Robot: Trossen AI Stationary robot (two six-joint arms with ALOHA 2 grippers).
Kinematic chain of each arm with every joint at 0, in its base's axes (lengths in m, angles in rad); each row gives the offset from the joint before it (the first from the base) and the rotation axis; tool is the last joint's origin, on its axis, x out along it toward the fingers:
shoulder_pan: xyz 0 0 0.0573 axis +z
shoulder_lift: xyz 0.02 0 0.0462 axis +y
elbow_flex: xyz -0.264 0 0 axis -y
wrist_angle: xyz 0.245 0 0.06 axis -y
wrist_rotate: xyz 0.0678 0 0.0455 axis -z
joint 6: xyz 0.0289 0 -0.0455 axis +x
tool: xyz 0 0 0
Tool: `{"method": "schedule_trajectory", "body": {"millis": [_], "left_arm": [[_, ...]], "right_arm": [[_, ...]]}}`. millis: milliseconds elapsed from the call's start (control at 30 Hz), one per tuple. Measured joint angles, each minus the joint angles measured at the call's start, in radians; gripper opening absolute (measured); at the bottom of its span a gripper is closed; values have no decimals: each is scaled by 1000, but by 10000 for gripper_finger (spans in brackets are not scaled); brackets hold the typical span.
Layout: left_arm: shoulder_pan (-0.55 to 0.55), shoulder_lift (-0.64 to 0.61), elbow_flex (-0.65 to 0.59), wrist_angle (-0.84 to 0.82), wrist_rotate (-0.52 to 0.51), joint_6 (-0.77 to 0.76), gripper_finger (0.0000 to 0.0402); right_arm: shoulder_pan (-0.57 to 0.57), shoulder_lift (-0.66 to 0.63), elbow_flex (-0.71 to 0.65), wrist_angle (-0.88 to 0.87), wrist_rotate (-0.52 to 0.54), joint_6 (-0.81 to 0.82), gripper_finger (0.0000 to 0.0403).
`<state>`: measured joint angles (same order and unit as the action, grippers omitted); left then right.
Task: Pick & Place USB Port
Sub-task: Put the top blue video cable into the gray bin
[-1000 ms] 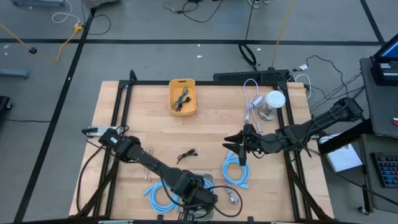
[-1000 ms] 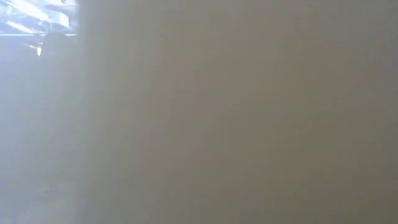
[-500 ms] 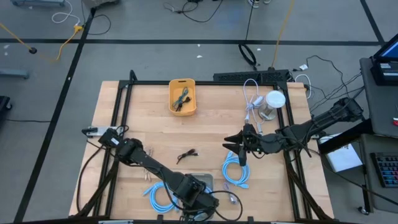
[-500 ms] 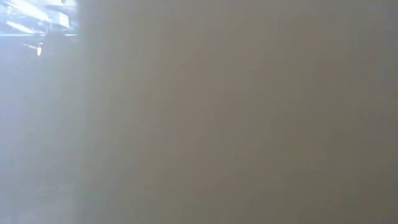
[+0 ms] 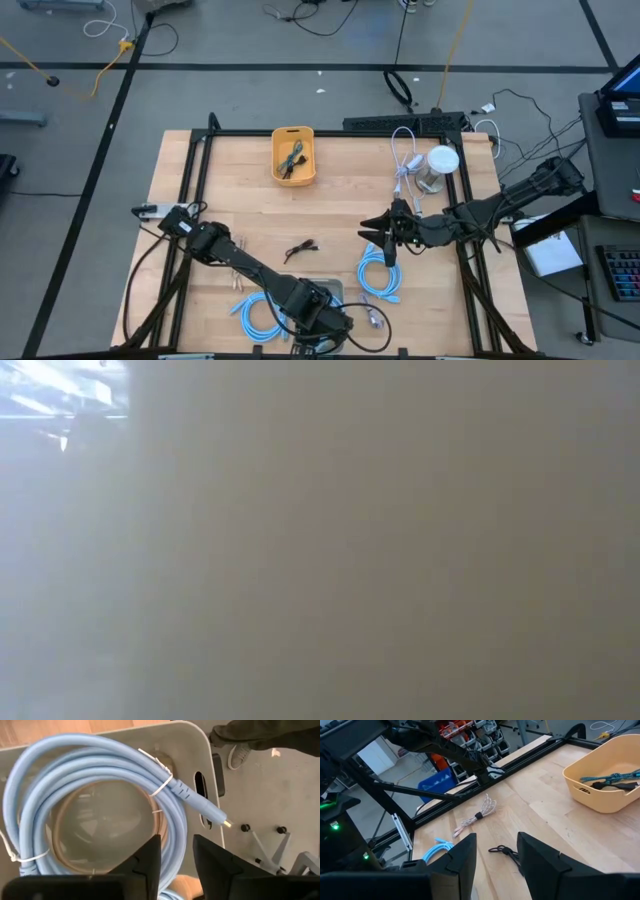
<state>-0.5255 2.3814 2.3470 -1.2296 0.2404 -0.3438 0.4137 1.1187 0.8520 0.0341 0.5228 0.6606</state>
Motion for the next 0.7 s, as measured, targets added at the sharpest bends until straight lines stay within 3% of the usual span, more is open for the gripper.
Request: {"method": "schedule_trajectory", "body": {"millis": [300,467,567,700], "left_arm": [[1,-36,0,-1,-36,-86,177],[5,-88,2,64,-112,-135,176],[10,-97,2,127,-135,-157,141],[16,-90,2,147,-114,-141,30]], "right_arm": [[0,0,0,0,-13,7,134],[0,0,0,0,-25,8,134],[0,0,0,0,-25,16,134],[0,0,0,4,-25,17,134]]}}
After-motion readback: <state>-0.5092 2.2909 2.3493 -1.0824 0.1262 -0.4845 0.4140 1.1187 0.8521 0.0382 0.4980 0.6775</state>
